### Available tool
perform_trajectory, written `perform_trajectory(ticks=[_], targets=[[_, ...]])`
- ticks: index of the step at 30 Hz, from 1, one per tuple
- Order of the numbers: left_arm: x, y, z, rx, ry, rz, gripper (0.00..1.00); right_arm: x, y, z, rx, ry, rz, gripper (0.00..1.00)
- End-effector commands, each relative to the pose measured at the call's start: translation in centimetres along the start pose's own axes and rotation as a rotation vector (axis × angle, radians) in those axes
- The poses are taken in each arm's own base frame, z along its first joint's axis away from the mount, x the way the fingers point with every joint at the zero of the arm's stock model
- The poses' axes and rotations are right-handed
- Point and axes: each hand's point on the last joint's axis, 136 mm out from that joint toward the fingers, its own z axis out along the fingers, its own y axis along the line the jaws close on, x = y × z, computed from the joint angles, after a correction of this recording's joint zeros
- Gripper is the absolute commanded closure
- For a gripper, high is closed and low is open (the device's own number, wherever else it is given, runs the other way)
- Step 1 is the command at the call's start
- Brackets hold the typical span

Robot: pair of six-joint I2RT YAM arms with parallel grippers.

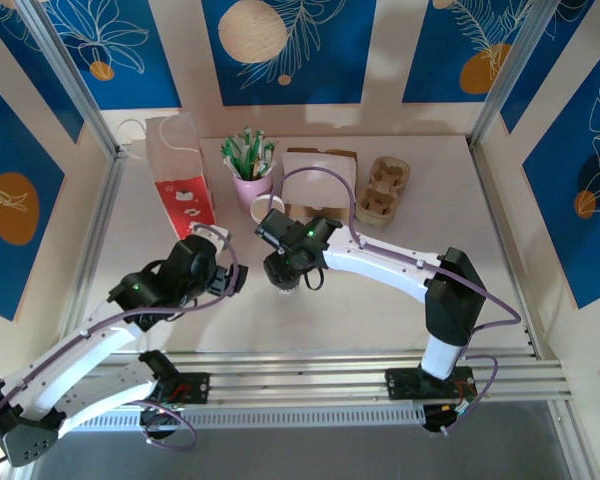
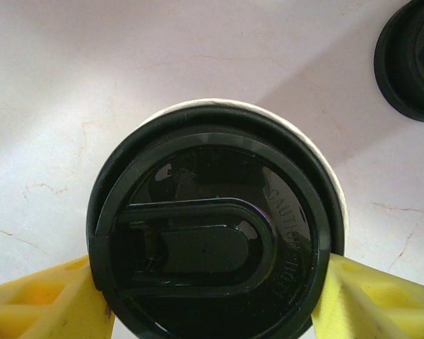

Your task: Pack the takeout coffee

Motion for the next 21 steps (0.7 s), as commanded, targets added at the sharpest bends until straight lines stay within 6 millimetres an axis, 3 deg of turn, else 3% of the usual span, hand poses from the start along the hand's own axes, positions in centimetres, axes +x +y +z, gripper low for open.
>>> perform_trajectory(ticks=[1, 8, 15, 21], targets=[[0.5, -1.5, 0.1, 0.087, 0.065, -0.161, 0.13, 7.9, -1.9, 5.0, 0.06, 0.32, -0.026, 0.35], [0.5, -3.0, 1.2, 0.175, 0.1, -0.345, 0.18, 8.1, -1.9, 5.0, 0.058, 0.334, -0.033, 0.35], [-0.1, -2.9, 0.8, 0.187, 0.076, -0.369, 0.18, 5.6, -1.7, 2.3, 0.044, 0.255, -0.048, 0.33], [0.7, -2.6, 0.8, 0.181, 0.082, -0.379, 0.17, 4.7, -1.7, 1.9, 0.042, 0.248, -0.064, 0.3]])
